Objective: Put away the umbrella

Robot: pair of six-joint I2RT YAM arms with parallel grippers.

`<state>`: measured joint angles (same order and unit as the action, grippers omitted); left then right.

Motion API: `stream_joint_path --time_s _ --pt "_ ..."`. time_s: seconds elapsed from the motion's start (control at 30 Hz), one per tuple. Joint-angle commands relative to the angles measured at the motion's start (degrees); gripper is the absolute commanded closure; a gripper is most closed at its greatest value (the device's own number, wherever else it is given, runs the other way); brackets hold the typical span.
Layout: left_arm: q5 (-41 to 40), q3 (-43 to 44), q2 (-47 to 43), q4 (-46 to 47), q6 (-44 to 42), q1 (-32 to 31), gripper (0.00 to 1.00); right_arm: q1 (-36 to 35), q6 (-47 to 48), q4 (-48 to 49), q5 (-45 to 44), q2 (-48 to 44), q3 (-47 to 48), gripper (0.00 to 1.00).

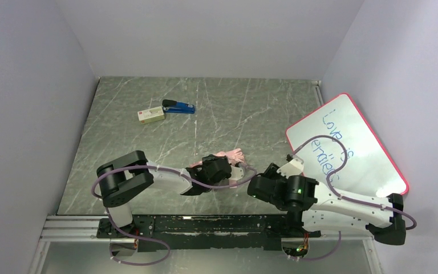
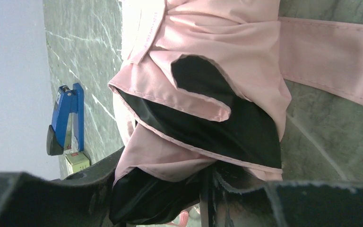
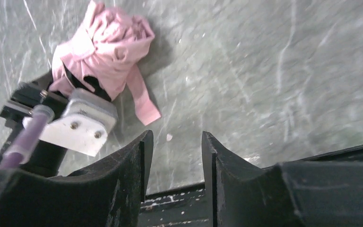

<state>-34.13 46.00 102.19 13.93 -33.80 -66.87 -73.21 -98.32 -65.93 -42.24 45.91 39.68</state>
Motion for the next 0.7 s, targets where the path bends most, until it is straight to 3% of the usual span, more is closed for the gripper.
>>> stream_joint_path --time_s 0.0,0.33,0.5,0.57,0.63,0.67 --pt "0.48 -3.57 4.45 -7.49 -0.69 0.07 0.95 0.0 0.09 -13.88 -11.58 -0.23 5.58 0.54" --pt "0.57 -3.85 4.6 -7.48 -0.94 -0.01 0.95 1.91 14.47 -12.57 -23.96 -3.14 14.88 0.46" --pt "-0.22 -4.22 5.33 -6.77 -1.63 -0.38 0.95 3.33 58.46 16.96 -23.44 -0.25 19.23 0.45" --pt "-0.54 -4.46 5.62 -6.32 -2.06 -0.53 0.95 9.23 67.29 21.16 -18.01 3.92 22.09 0.45" --pt "-0.88 -4.59 5.81 -6.07 -2.44 -0.73 0.95 22.54 77.14 25.26 -3.79 8.9 24.47 0.45" --pt "-1.0 -4.6 5.91 -5.95 -2.72 -0.76 0.95 32.45 80.38 27.04 5.31 11.04 25.2 0.45"
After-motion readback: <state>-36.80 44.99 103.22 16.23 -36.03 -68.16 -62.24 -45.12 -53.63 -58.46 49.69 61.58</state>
